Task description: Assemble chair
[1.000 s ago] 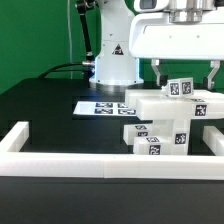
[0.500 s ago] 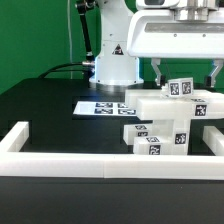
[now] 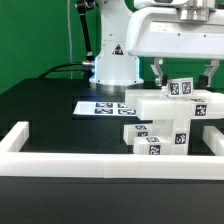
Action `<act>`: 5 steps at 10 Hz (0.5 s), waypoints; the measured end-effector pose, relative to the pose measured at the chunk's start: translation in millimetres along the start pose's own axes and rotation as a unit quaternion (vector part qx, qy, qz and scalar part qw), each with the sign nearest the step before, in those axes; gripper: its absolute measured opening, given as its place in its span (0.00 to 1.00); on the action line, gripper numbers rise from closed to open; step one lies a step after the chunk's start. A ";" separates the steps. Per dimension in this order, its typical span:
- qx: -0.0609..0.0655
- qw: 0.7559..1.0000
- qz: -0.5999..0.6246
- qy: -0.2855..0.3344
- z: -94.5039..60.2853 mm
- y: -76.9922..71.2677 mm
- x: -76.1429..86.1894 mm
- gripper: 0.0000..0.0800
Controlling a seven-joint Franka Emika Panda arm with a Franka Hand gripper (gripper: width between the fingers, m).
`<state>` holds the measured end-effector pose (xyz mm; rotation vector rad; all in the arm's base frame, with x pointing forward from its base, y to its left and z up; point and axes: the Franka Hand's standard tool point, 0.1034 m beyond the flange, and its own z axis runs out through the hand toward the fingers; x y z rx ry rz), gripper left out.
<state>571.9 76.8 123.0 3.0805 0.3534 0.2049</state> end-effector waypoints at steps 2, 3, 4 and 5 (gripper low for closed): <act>0.000 1.000 0.001 0.000 0.3 0.9 -0.2 0.49; 0.000 1.000 0.001 0.000 0.2 1.0 -0.2 0.36; 0.000 1.000 0.001 0.000 0.2 1.1 -0.2 0.36; 0.000 1.000 0.001 0.000 0.2 1.1 -0.2 0.36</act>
Offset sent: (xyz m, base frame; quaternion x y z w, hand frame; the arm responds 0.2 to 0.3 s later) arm 0.0000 0.0000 0.0000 0.0000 0.0000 0.0000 1.0000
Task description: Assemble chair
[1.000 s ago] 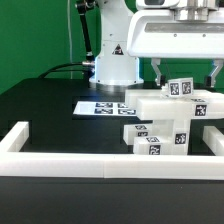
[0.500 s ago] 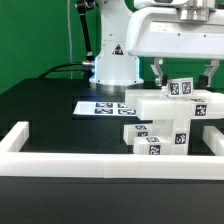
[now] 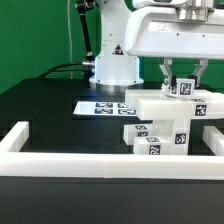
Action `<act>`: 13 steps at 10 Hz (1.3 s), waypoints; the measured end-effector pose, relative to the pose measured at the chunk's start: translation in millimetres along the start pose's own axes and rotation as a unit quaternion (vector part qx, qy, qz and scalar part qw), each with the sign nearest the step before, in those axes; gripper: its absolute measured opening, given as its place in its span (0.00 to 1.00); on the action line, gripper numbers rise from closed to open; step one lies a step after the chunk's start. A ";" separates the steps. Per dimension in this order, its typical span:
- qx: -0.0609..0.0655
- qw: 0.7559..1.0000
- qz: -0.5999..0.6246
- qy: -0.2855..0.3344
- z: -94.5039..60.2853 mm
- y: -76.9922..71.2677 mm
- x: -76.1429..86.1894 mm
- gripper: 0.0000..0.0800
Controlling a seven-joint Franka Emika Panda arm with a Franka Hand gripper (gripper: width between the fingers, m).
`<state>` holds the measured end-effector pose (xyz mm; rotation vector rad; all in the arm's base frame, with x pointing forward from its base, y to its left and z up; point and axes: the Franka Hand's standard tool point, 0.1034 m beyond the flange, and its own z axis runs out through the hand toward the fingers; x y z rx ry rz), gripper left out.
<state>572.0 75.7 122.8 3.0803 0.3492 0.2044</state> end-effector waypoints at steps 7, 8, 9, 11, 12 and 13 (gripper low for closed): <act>0.000 0.976 0.216 0.001 1.0 3.7 1.4 0.36; 0.005 0.957 0.291 0.001 1.1 3.8 1.5 0.36; 0.009 0.945 0.327 0.001 1.1 3.9 1.5 0.36; 0.012 0.920 0.391 0.002 1.3 3.2 2.3 0.36; 0.012 0.906 0.423 0.002 1.3 2.9 2.3 0.36; 0.012 0.893 0.449 0.001 1.3 2.7 2.4 0.36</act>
Offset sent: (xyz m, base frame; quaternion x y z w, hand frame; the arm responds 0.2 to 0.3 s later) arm 0.0093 -0.0147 -0.0059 -0.0096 -0.0213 0.0387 0.9990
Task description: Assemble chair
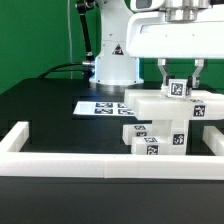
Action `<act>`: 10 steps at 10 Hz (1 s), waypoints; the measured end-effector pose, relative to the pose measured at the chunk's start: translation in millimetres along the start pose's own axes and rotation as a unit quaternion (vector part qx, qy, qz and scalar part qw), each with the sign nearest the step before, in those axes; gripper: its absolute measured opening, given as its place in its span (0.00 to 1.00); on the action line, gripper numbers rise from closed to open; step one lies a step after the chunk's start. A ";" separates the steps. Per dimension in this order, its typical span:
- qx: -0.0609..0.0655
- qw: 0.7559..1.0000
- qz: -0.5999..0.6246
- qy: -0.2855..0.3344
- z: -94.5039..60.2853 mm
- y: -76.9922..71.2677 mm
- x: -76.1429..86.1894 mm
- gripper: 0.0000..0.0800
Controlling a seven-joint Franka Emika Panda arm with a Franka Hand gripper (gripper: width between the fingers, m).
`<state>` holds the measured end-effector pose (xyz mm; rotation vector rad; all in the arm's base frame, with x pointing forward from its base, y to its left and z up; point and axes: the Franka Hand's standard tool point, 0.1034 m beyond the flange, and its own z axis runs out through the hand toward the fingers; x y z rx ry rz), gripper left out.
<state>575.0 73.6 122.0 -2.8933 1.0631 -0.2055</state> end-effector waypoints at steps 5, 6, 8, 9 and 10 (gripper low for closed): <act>0.007 0.986 0.165 -0.006 0.0 -1.8 -1.8 0.36; 0.016 0.975 0.224 -0.007 0.3 -0.7 -0.2 0.36; 0.030 0.947 0.321 -0.009 0.7 -0.4 1.5 0.36; 0.034 0.934 0.356 -0.011 0.7 -0.8 1.6 0.36; 0.037 0.921 0.387 -0.014 0.7 -1.1 1.7 0.36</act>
Offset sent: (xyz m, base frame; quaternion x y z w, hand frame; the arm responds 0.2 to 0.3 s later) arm 0.0000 0.0000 0.0000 0.0000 0.0000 0.1296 0.9916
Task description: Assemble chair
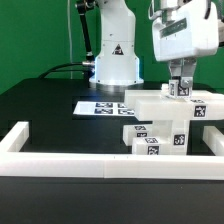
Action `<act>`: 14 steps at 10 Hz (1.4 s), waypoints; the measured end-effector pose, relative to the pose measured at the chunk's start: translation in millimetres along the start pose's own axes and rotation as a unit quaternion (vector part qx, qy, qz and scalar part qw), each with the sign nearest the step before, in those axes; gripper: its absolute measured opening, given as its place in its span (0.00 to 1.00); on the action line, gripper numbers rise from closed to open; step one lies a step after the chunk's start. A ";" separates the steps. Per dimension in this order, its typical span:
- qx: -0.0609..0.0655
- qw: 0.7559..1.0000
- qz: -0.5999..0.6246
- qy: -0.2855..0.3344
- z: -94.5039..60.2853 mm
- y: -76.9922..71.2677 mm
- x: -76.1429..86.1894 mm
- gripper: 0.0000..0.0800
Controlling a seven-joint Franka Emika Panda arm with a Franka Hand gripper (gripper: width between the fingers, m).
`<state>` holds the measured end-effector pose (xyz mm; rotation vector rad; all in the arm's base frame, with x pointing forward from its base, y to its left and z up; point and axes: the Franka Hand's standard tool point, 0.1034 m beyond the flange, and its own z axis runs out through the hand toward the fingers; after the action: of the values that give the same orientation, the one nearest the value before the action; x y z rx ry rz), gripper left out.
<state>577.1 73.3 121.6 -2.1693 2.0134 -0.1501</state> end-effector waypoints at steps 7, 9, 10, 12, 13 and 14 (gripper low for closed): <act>0.001 0.993 0.118 -0.015 2.0 -0.4 -1.9 0.60; -0.008 1.000 0.015 -0.012 1.3 -3.3 -6.3 0.80; -0.009 1.000 -0.020 -0.012 1.8 -3.0 -8.3 0.80; -0.009 0.991 -0.132 -0.013 2.3 -2.5 -11.5 0.81; -0.011 0.984 -0.176 -0.012 2.0 -2.8 -11.5 0.81; -0.010 0.979 -0.201 -0.012 1.7 -3.1 -10.1 0.81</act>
Offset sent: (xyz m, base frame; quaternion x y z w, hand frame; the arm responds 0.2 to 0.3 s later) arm 0.0010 -0.0008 -0.0095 -0.0093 -0.0237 0.2129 0.9767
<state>579.7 83.7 121.0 -2.5510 1.5440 -0.1546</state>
